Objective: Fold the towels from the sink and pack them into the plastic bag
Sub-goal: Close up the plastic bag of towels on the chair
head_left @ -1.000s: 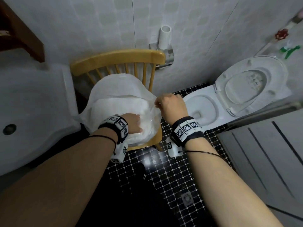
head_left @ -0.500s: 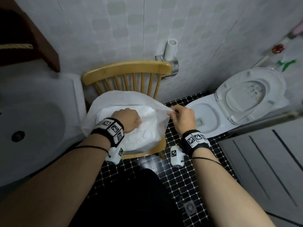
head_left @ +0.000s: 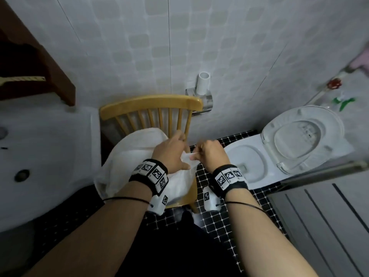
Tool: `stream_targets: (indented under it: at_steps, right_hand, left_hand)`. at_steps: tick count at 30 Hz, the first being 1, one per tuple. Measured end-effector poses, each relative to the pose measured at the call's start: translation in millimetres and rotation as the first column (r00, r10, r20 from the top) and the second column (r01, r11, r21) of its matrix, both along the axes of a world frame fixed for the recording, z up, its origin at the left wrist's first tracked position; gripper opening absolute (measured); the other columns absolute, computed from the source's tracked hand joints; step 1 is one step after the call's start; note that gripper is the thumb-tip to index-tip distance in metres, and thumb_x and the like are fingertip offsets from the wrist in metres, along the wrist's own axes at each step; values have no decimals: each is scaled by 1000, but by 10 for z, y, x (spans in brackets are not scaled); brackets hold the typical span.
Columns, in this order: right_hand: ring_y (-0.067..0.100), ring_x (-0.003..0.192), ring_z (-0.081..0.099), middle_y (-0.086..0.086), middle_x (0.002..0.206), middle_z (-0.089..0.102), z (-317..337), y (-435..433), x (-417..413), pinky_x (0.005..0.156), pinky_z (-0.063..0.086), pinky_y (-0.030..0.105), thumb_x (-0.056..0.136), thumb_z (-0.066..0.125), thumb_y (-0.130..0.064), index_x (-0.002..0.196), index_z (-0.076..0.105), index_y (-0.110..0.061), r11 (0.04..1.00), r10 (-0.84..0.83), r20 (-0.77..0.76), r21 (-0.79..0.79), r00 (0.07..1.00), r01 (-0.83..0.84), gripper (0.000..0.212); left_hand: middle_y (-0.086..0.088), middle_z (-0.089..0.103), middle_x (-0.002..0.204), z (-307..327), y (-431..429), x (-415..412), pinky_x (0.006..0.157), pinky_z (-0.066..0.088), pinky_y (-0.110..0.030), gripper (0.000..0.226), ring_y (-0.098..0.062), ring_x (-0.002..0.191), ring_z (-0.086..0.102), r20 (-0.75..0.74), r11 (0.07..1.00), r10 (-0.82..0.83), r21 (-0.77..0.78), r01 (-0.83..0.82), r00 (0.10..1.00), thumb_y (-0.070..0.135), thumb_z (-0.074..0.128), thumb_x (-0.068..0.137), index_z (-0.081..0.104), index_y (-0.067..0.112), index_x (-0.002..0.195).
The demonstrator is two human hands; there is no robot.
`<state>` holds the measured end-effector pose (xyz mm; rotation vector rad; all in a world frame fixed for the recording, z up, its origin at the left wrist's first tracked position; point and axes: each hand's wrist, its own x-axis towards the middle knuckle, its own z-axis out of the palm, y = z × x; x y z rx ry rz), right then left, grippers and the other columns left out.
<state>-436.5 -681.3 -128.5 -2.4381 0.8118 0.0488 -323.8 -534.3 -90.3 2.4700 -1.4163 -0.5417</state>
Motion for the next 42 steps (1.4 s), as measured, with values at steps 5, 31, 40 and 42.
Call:
stream_targets:
  at_steps: [5, 31, 40, 42]
  right_hand:
    - [21, 68, 68, 1, 70, 67, -95, -95, -14, 66, 61, 38, 87, 84, -28, 71, 71, -20, 997, 70, -6, -43, 998, -70, 22]
    - [-6, 56, 55, -18, 60, 59, -85, -209, -225, 59, 43, 10, 91, 82, -22, 72, 70, -35, 899, -15, 243, 427, 970, -93, 26]
    - [-5, 49, 53, -8, 63, 55, -28, -143, -189, 48, 40, 9, 95, 77, -17, 76, 69, -22, 926, -8, 210, 370, 978, -72, 21]
    - [-1, 60, 58, -6, 71, 60, -28, -92, -191, 55, 41, 10, 99, 71, -20, 94, 73, -20, 925, 15, 200, 369, 980, -90, 5]
  left_hand:
    - [-1, 63, 120, -123, -144, -93, 95, 54, -42, 52, -24, 117, 58, 43, 984, 84, 152, -90, 996, 47, 87, 79, 69, 37, 128]
    - [20, 59, 72, -276, -9, -73, 66, 36, -17, 7, 1, 72, 55, -163, 962, 260, -36, -270, 952, 30, 82, 90, 82, 25, 86]
    - [11, 73, 93, -312, -5, -129, 77, 48, -25, 9, -7, 85, 65, -225, 947, 274, -108, -303, 935, 35, 79, 93, 83, 28, 98]
    - [11, 74, 91, -291, -33, -172, 78, 56, -33, 9, -11, 84, 66, -175, 936, 314, -108, -335, 933, 36, 77, 93, 83, 30, 92]
